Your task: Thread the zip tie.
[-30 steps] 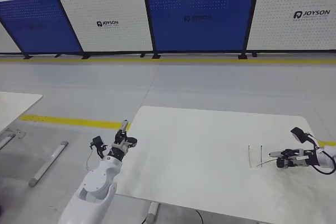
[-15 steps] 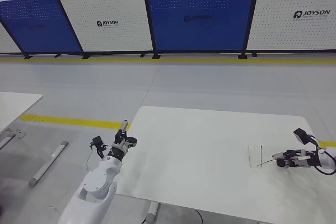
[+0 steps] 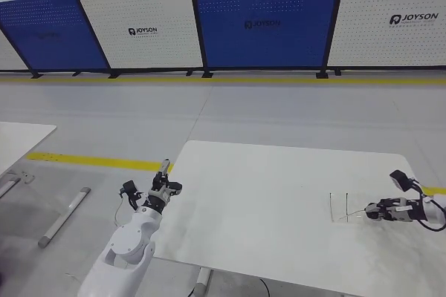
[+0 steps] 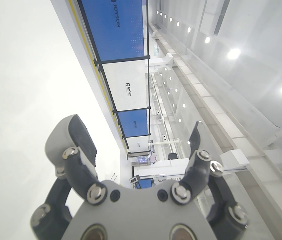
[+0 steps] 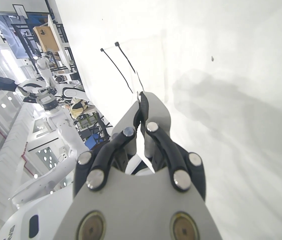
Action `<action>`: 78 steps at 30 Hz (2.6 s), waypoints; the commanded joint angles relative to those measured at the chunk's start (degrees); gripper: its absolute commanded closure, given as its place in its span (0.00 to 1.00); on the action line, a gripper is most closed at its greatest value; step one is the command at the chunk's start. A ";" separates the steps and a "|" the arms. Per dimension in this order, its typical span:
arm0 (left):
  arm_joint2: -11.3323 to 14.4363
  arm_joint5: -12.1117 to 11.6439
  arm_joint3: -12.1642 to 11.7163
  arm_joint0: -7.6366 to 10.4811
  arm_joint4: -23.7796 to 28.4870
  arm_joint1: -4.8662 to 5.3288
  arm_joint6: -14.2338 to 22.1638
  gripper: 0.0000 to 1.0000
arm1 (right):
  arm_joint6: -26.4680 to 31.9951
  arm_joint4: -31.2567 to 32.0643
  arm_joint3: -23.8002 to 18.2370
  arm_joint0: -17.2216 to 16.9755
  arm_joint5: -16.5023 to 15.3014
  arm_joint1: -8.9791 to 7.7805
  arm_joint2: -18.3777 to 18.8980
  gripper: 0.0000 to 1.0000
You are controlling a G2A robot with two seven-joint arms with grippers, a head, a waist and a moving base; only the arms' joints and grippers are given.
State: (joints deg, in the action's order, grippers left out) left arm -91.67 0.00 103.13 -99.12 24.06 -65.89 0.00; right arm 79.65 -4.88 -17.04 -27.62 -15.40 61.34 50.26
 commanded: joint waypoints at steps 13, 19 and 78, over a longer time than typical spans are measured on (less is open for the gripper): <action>0.00 0.00 0.00 0.00 0.00 0.00 0.00 0.00 | -0.01 -11.42 -10.56 -5.62 -4.08 -4.80 2.83 1.00; 0.00 0.00 0.00 0.00 0.00 0.00 0.00 0.00 | -0.01 -17.43 -27.78 -13.35 -4.08 -10.61 8.30 1.00; 14.65 4.69 7.49 2.86 -11.93 -0.88 6.43 0.00 | -11.89 -24.69 -55.18 -25.56 -4.08 -2.75 11.60 1.00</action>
State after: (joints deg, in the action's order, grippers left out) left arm -77.02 4.70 110.62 -96.25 12.13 -66.77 6.42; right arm 67.76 -29.57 -72.23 -53.19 -19.48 58.59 61.86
